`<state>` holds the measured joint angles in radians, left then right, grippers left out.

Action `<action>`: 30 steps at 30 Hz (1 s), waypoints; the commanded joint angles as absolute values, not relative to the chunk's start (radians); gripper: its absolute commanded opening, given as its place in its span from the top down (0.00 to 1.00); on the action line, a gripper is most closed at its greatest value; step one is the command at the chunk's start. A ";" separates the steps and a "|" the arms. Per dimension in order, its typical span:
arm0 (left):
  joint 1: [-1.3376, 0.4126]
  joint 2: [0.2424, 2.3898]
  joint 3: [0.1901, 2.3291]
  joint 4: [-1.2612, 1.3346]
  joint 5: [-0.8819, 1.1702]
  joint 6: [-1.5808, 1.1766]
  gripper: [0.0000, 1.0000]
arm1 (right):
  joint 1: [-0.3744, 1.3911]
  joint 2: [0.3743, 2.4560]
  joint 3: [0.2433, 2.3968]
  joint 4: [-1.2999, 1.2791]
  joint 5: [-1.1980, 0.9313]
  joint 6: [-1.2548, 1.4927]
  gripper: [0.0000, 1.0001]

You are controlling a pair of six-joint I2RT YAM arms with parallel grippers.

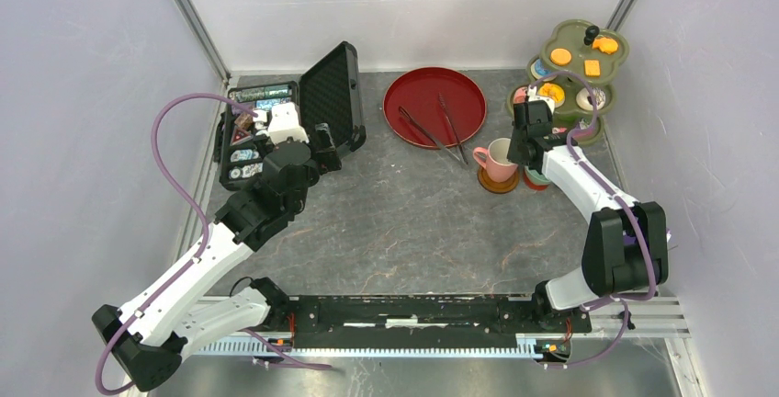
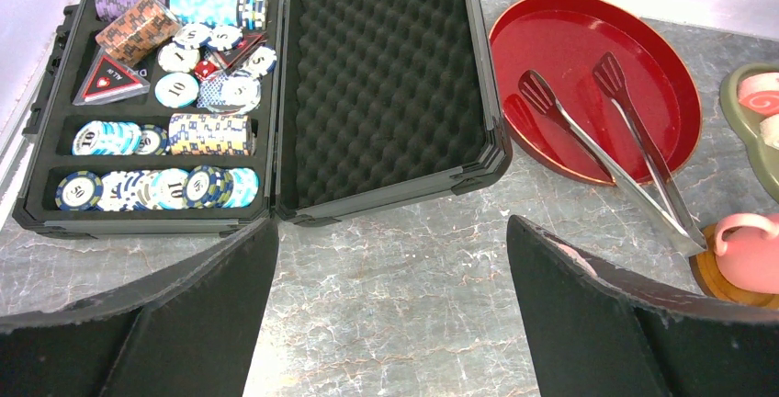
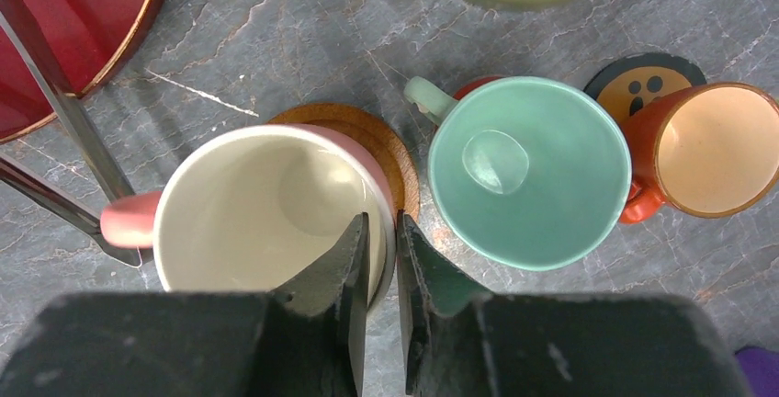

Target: Serve the afternoon tea

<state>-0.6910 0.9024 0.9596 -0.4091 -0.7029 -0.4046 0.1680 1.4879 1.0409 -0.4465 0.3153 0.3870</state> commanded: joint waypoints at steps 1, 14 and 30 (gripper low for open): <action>-0.687 0.899 0.957 -0.363 -0.705 -0.428 0.00 | 0.167 1.451 1.047 -0.402 0.311 0.375 0.76; -0.687 0.896 0.958 -0.362 -0.705 -0.423 0.00 | 0.168 1.251 1.040 -0.450 0.256 0.170 0.20; -0.684 0.876 1.083 -0.411 -0.657 -0.433 0.00 | 0.170 0.713 1.119 -0.528 0.078 -0.043 0.02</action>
<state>-0.6903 0.9020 0.9783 -0.4229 -0.6842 -0.4046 0.1680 0.7555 1.0554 -0.5144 0.1001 0.0162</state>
